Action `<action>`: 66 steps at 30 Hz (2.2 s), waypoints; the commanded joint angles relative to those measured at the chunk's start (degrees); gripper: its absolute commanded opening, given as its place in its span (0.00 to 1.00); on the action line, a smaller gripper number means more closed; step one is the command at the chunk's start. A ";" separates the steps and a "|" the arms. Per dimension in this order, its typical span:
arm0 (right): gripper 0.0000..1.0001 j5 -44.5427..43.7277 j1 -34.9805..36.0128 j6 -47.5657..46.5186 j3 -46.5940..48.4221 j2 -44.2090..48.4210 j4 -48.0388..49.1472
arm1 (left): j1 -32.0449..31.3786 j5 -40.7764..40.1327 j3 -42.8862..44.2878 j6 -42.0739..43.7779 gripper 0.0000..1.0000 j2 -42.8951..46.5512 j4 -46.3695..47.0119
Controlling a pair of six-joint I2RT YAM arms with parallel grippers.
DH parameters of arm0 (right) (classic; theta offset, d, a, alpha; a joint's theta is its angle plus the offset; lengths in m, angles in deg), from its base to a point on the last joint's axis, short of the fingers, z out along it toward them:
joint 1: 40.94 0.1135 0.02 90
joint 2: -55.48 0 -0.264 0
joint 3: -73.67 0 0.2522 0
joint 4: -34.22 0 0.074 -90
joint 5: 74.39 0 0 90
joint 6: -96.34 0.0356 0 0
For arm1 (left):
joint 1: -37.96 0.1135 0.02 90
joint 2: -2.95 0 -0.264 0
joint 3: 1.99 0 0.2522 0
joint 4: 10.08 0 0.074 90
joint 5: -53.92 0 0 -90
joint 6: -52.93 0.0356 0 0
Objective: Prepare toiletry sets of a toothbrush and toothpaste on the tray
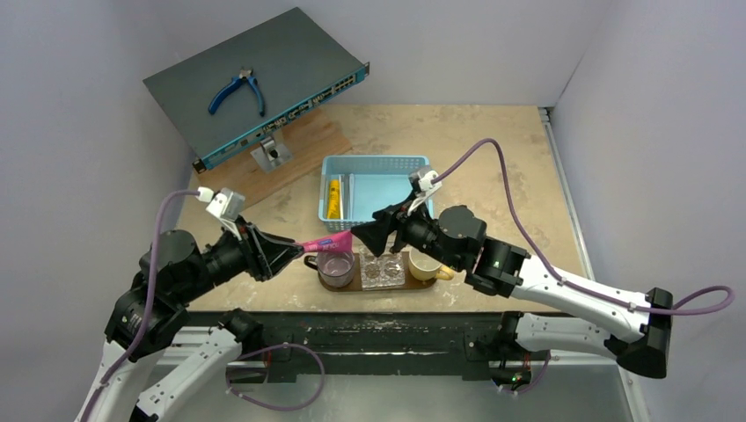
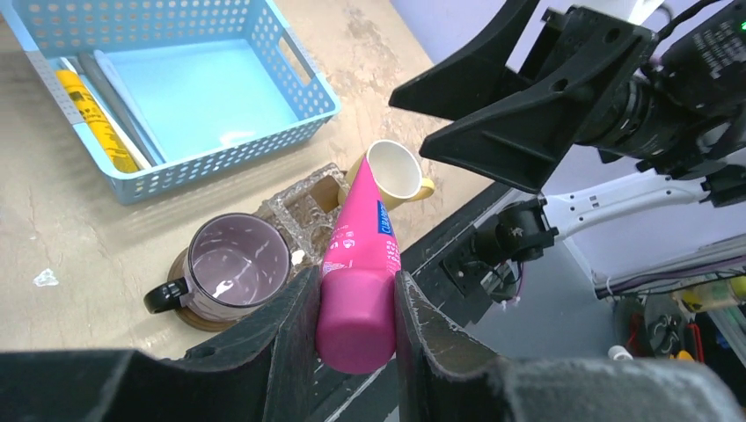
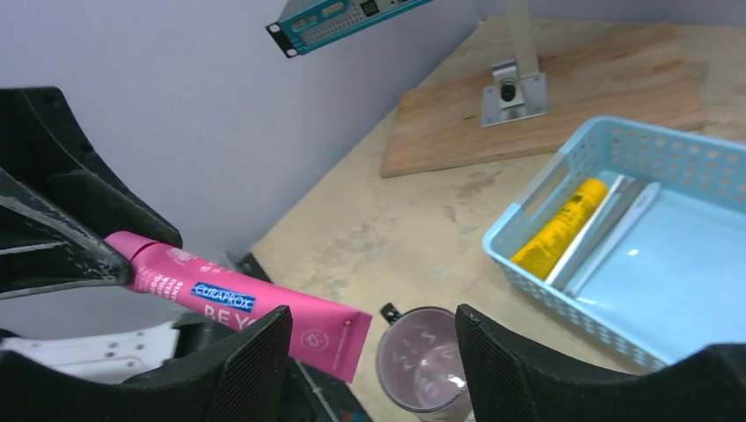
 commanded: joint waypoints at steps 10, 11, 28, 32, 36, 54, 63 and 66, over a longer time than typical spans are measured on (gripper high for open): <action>0.71 16.49 -5.93 22.79 -13.40 1.91 29.72 | -0.25 -2.80 -0.11 -6.61 0.00 4.67 7.53; 0.71 17.75 -6.03 23.47 -14.09 1.51 31.92 | -0.25 -2.54 -0.18 -7.00 0.00 4.71 7.83; 0.60 32.82 -6.48 27.90 -16.97 -3.25 53.53 | -0.24 2.14 -1.32 -12.47 0.00 5.77 11.07; 0.52 34.30 -6.49 28.43 -16.98 -3.35 54.26 | -0.24 2.71 -2.10 -13.28 0.00 5.65 12.55; 0.46 35.42 -6.49 28.63 -17.11 -2.99 54.60 | -0.20 3.08 -2.31 -13.36 0.00 5.45 13.05; 0.00 37.35 -6.49 25.21 -17.92 3.41 51.83 | -0.25 8.52 -1.78 -8.43 0.19 1.60 12.09; 0.00 40.32 -6.49 20.60 -16.14 7.26 43.71 | -0.24 11.40 0.15 -1.93 0.63 -0.55 11.25; 0.00 42.22 -6.49 18.59 -14.29 7.28 39.53 | -0.22 13.14 1.61 1.27 0.68 -2.06 10.04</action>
